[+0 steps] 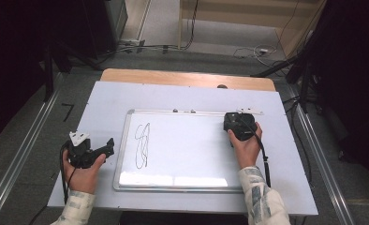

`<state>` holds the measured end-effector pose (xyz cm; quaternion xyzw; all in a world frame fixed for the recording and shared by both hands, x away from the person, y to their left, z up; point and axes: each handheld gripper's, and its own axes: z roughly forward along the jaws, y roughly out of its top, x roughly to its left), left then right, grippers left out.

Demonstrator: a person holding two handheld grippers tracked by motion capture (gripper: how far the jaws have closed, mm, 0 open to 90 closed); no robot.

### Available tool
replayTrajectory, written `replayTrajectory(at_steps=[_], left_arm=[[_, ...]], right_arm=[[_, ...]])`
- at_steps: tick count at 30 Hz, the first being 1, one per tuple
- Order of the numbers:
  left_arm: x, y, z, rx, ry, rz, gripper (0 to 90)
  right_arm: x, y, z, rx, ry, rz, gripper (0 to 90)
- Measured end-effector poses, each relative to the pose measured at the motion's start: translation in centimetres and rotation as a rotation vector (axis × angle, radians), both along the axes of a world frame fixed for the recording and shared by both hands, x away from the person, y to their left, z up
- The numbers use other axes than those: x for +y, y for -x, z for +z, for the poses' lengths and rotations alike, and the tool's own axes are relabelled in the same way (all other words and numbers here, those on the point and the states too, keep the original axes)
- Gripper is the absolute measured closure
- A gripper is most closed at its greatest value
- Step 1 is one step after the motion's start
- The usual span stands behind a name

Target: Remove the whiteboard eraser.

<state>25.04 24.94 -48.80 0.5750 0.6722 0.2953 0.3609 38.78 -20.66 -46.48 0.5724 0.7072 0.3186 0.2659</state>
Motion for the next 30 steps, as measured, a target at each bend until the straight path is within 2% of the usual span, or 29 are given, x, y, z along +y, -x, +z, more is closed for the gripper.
replayTrajectory(at_steps=[5,16,25,30], left_arm=[[0.1,0.0,0.0,0.002,0.000,0.002,8.3],[0.1,0.1,0.1,-0.001,0.002,-0.001,8.3],[0.1,0.1,0.0,-0.002,0.003,0.002,8.3],[0.1,0.1,0.0,0.001,0.000,0.001,8.3]], right_arm=[[1.1,0.8,0.4,-0.012,-0.001,0.045,38.7],[3.6,1.9,0.1,0.003,-0.009,0.133,38.7],[5.2,2.2,0.0,0.007,-0.012,0.173,38.7],[6.7,2.5,0.0,0.010,-0.011,0.216,38.7]])
